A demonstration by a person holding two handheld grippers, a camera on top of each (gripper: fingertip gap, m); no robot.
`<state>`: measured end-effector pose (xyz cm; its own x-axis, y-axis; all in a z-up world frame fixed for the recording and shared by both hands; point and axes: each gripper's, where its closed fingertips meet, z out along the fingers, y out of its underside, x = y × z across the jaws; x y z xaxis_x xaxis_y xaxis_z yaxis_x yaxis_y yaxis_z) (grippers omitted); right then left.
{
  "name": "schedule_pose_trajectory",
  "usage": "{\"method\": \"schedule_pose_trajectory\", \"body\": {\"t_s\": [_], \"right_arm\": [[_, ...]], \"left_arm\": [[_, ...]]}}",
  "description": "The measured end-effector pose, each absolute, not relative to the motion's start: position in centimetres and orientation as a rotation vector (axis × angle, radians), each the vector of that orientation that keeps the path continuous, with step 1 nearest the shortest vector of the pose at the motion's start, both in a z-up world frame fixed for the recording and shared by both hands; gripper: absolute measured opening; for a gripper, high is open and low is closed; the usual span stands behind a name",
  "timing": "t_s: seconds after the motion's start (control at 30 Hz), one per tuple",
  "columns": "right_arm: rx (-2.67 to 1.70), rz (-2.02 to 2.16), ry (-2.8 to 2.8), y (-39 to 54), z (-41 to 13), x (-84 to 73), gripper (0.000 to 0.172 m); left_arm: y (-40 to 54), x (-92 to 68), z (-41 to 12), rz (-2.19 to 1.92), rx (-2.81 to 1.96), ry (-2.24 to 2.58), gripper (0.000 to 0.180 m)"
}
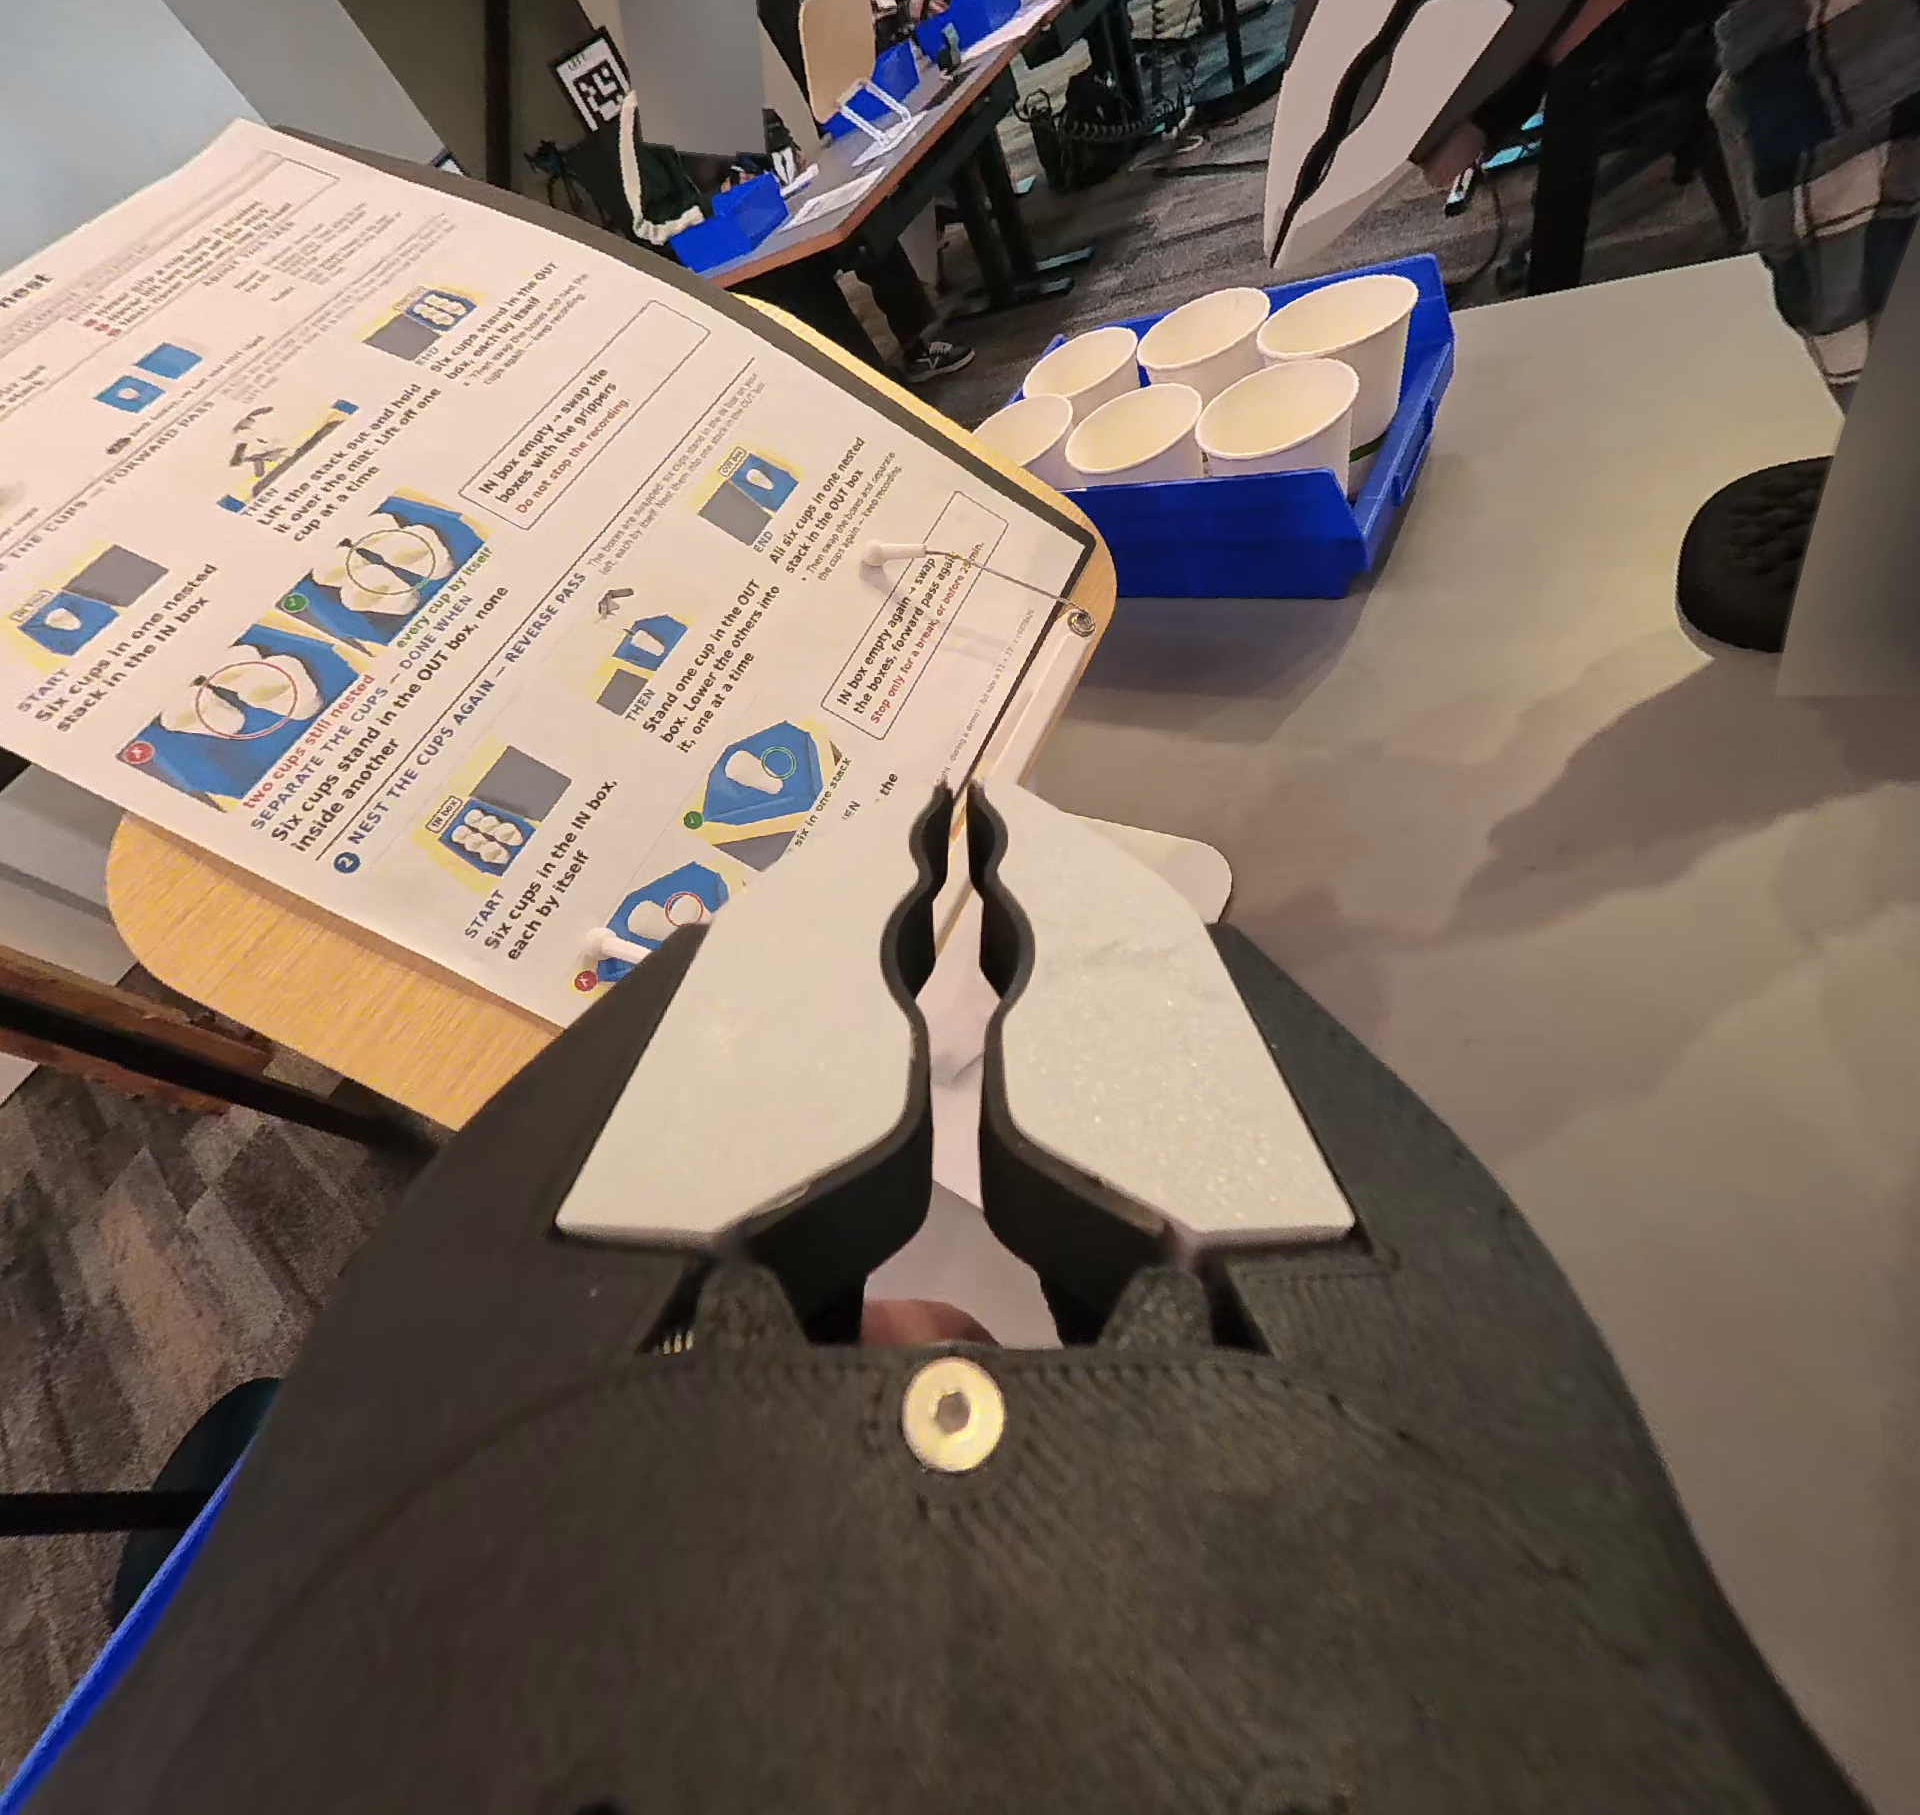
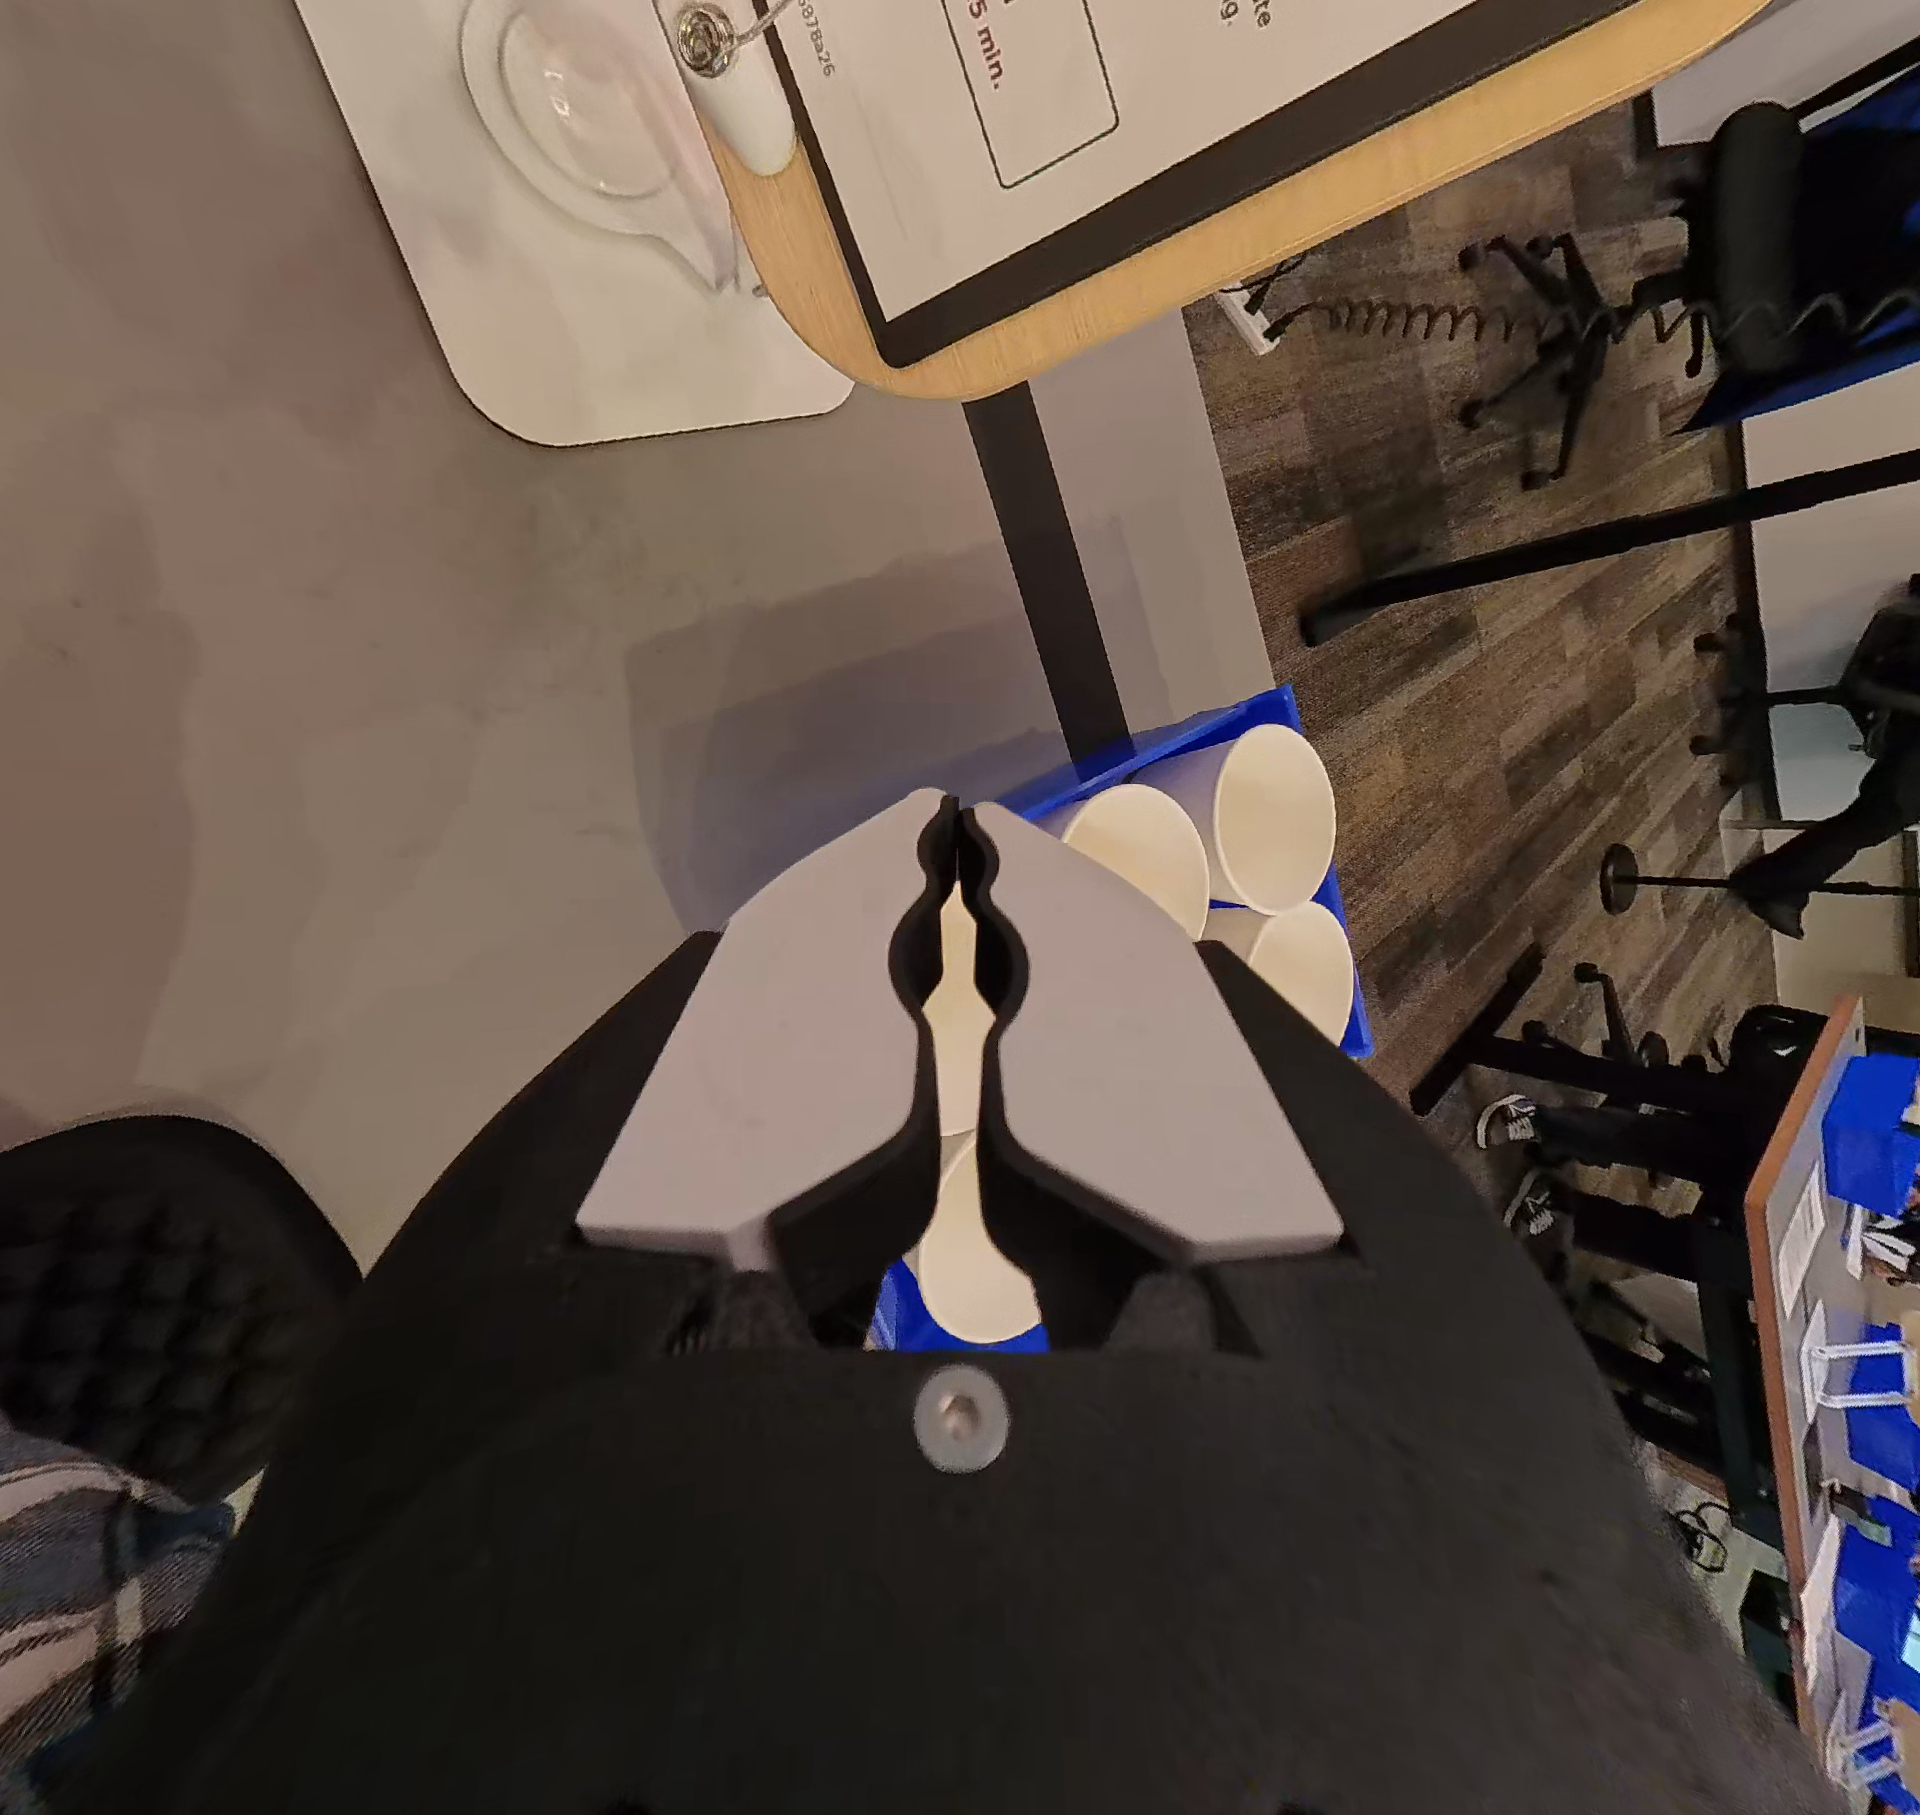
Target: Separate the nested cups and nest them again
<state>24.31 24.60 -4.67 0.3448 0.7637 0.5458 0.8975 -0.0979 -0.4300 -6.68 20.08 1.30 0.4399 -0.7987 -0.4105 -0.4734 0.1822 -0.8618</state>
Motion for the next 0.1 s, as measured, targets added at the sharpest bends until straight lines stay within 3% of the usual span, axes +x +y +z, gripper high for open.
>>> {"method": "schedule_pose_trajectory", "body": {"t_s": [0.03, 0.1], "right_arm": [[-1.890, -0.239, -1.454, 24.58, -4.63, 24.29, 0.000], [-1.889, -0.246, -1.453, 24.57, -4.56, 24.31, 0.000]], "left_arm": [[20.04, -6.66, 1.33, -0.332, -1.459, 1.194, 0.003], [20.01, -6.63, 1.36, -0.328, -1.458, 1.194, 0.003]]}}
